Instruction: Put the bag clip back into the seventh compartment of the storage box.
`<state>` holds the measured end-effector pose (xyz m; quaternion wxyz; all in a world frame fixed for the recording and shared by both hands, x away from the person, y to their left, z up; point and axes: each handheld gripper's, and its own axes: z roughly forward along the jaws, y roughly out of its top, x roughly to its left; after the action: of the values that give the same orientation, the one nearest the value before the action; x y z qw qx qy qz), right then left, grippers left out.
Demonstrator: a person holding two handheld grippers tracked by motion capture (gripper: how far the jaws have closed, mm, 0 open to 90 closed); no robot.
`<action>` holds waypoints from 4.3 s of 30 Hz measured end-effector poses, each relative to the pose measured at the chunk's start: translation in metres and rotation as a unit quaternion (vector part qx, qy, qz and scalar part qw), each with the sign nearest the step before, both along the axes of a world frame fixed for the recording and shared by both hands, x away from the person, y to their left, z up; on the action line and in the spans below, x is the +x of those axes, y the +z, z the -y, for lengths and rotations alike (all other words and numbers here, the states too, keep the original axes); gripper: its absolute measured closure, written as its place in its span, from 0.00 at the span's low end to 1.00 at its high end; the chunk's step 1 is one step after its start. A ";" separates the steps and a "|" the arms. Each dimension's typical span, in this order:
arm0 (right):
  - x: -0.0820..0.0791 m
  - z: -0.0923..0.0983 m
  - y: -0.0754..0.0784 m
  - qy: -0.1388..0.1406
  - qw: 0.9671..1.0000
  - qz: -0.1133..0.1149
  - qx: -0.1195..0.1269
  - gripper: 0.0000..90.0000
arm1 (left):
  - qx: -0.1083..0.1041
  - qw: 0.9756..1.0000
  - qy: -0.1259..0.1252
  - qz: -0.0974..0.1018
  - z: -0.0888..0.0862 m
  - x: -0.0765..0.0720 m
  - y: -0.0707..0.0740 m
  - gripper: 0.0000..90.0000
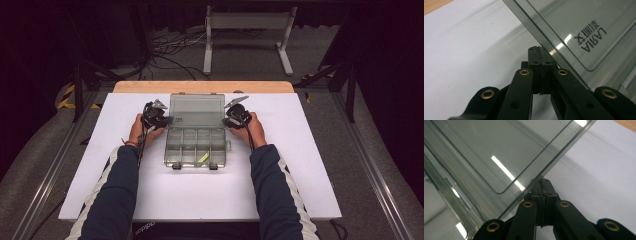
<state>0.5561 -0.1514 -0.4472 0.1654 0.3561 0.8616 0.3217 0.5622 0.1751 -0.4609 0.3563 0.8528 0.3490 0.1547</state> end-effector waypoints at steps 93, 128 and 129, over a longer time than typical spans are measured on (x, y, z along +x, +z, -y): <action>-0.037 -0.006 0.084 -0.075 0.982 0.156 0.078 1.00 | -0.037 0.988 0.068 0.131 0.003 -0.038 0.093 1.00; -0.077 -0.009 0.083 -0.067 0.982 0.163 0.073 1.00 | -0.012 0.987 0.066 0.148 0.003 -0.079 0.088 1.00; -0.078 -0.008 0.082 -0.068 0.982 0.165 0.070 1.00 | -0.012 0.987 0.065 0.149 0.004 -0.080 0.088 1.00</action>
<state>0.4778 -0.1429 -0.3653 0.3013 0.3668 0.7717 0.4233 0.4821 0.1712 -0.3725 0.4033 0.7918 0.3485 0.2983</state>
